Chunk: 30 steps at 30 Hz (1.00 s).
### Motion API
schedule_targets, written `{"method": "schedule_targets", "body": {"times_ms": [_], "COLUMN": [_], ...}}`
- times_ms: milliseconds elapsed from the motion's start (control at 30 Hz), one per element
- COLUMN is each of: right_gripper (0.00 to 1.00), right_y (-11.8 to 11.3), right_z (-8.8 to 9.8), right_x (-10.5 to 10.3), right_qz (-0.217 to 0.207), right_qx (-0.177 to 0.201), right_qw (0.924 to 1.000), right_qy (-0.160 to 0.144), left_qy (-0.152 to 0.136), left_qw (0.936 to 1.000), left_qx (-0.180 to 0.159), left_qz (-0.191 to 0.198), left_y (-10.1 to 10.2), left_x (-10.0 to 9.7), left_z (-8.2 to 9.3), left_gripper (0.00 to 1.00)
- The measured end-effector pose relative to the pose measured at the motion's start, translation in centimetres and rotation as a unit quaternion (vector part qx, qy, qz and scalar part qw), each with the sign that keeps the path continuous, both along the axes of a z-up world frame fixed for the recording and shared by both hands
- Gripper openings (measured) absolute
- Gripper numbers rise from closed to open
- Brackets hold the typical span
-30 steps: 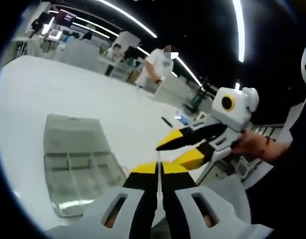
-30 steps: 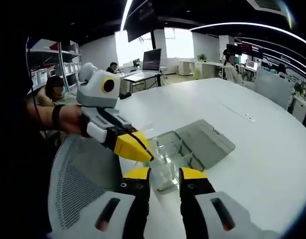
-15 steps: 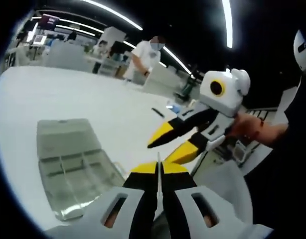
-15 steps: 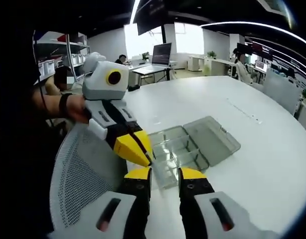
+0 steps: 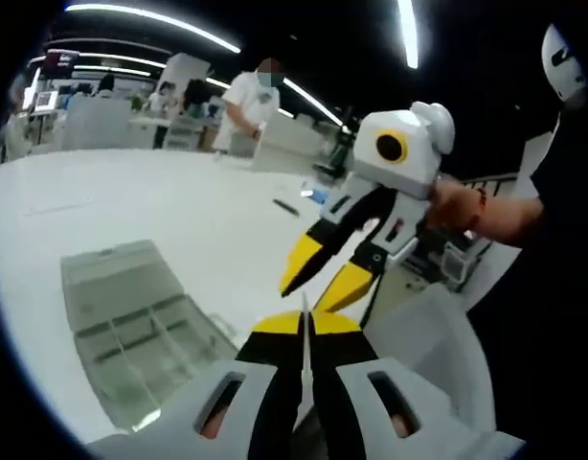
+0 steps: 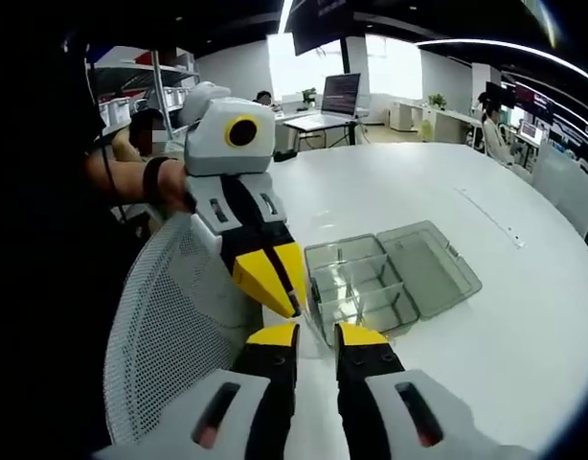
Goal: Insert the divider into the dual guide fixture by aligning both edges with the guide slots and pushing it downward to the bottom, including one-sided entry, uneven engagement, binding, and posture correction.
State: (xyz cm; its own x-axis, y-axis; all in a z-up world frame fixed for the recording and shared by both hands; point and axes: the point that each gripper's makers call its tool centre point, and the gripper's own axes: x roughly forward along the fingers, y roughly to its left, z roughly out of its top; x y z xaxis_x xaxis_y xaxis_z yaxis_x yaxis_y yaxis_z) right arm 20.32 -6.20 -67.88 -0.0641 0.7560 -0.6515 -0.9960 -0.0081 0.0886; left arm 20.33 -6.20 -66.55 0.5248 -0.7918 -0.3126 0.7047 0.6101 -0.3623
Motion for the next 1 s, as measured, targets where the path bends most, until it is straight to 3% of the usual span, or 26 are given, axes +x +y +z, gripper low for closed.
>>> {"method": "schedule_targets", "body": {"times_ms": [233,567,1000], "right_gripper": [0.04,0.01,0.00], "right_y": [0.0,-0.3,-0.6], "right_z": [-0.4,-0.5,-0.2], "right_x": [-0.7,-1.4,-2.4], "right_qz": [0.026,0.055,0.082], "right_qx": [-0.017,-0.030,-0.037], "right_qw": [0.9994,0.9978,0.9954], "right_qy": [0.012,0.022,0.032], "left_qy": [-0.009,-0.011,-0.032], "left_qw": [0.9996,0.9989,0.9967], "left_qx": [0.015,0.014,0.017], "left_qz": [-0.023,-0.043,-0.072], "left_y": [-0.1,-0.2,-0.3], "left_x": [-0.4,-0.9,-1.3], "left_z": [-0.3,-0.3,-0.1], "left_gripper": [0.00,0.00,0.02]}}
